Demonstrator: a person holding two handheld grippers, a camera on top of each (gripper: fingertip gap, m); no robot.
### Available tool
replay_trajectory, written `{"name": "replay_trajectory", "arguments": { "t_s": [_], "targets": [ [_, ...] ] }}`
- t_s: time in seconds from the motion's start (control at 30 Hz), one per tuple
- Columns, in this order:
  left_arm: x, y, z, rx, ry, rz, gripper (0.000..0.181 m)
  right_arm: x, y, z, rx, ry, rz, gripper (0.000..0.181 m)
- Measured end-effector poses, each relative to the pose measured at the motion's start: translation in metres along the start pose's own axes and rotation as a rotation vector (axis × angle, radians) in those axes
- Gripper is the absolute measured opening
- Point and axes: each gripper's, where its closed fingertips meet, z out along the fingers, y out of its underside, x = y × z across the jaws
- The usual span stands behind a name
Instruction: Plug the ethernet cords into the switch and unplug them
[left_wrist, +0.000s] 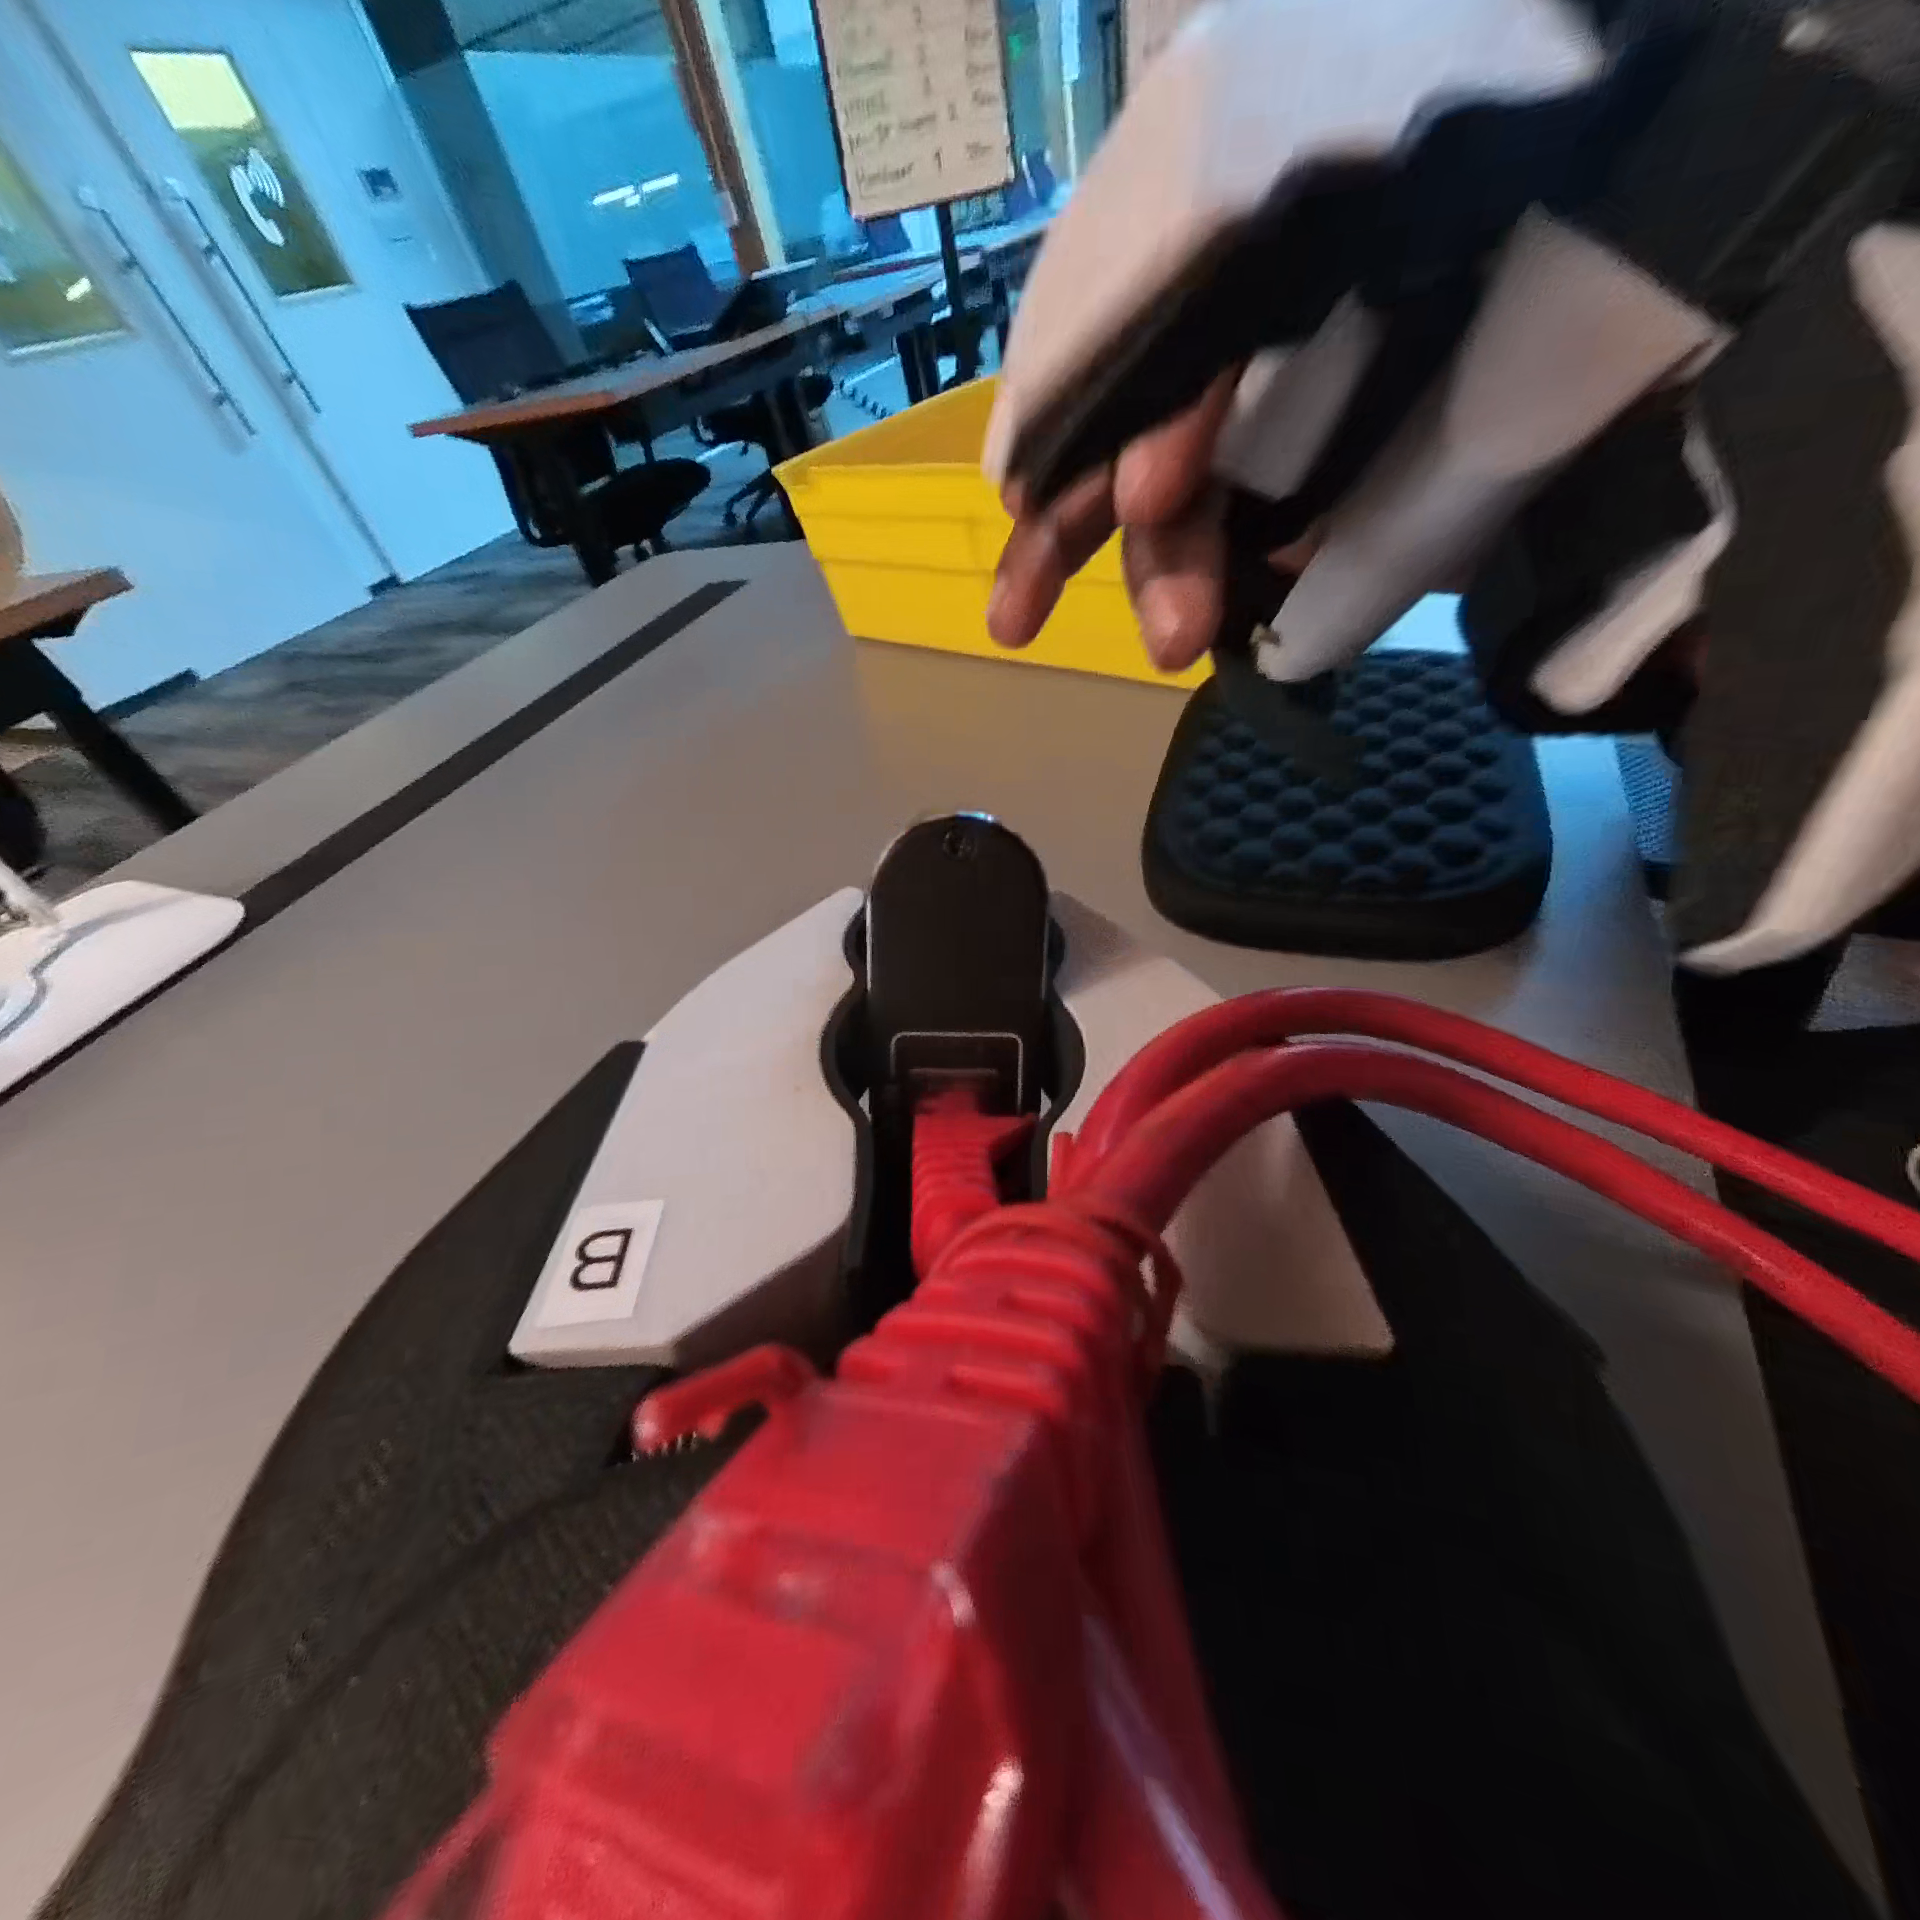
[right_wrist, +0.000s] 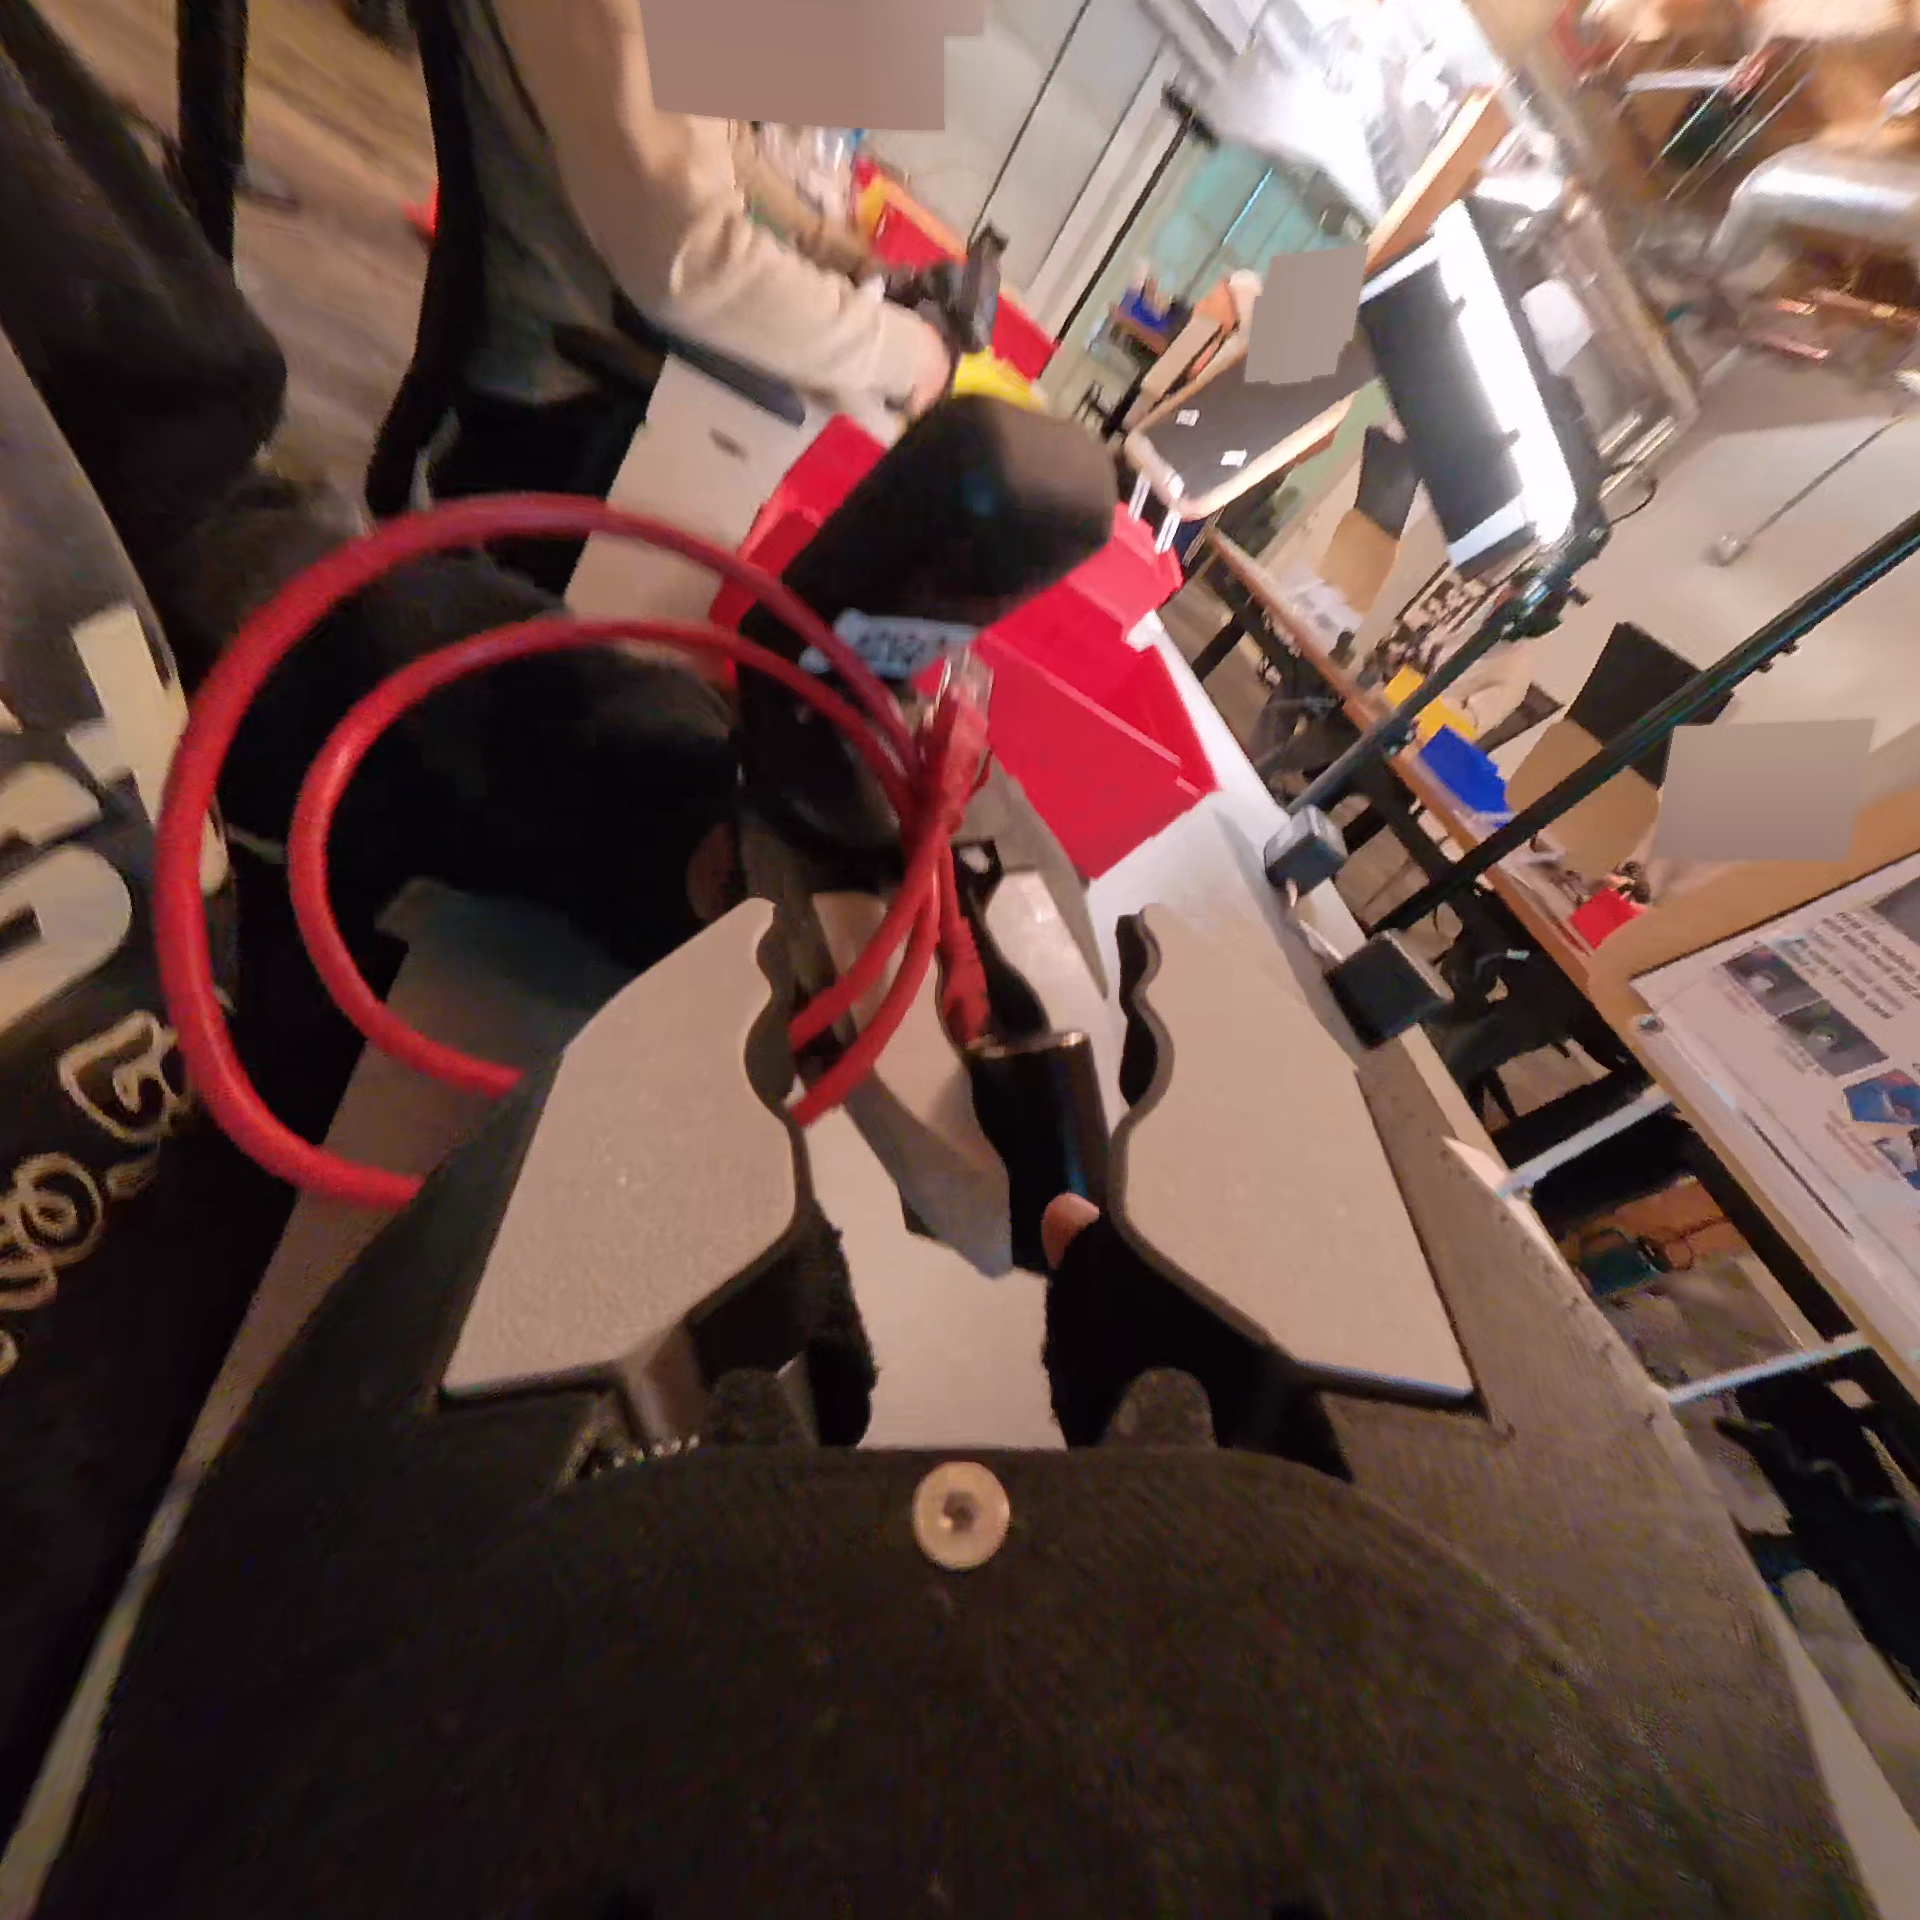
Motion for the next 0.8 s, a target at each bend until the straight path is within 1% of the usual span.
{"name": "replay_trajectory", "arguments": {
  "t_s": [0.1,0.13,0.17,0.27,0.33,0.4,0.53,0.63,0.7,0.8],
  "targets": [
    [0.004,-0.008,-0.004,0.056,0.044,-0.008,0.026,-0.001,0.02,-0.004,-0.095,-0.027,-0.097,0.066],
    [0.008,-0.011,-0.005,0.075,0.075,-0.017,0.026,0.0,0.021,-0.006,-0.085,-0.029,-0.113,0.068],
    [0.011,-0.01,-0.005,0.067,0.09,-0.005,0.026,0.001,0.021,-0.008,-0.064,-0.038,-0.114,0.059],
    [0.023,-0.007,-0.003,0.039,0.14,0.085,0.027,0.008,0.028,-0.014,-0.084,-0.029,-0.085,0.046],
    [0.029,-0.004,-0.001,0.023,0.147,0.147,0.026,0.009,0.034,-0.017,-0.112,-0.037,-0.074,0.041],
    [0.034,-0.005,0.0,0.029,0.162,0.177,0.026,0.002,0.04,-0.016,-0.134,-0.088,-0.075,0.037],
    [0.037,-0.001,0.001,0.008,0.179,0.206,0.026,-0.012,0.04,-0.006,-0.117,-0.139,-0.043,0.024],
    [0.038,0.004,0.002,-0.022,0.177,0.232,0.026,-0.013,0.044,-0.006,-0.158,-0.151,-0.011,0.022],
    [0.04,-0.002,0.002,0.012,0.181,0.217,0.027,-0.011,0.038,-0.009,-0.146,-0.145,-0.028,0.022],
    [0.035,-0.019,-0.006,0.128,0.173,0.166,0.033,-0.001,0.021,-0.018,-0.037,-0.106,-0.038,0.022]
  ]
}}
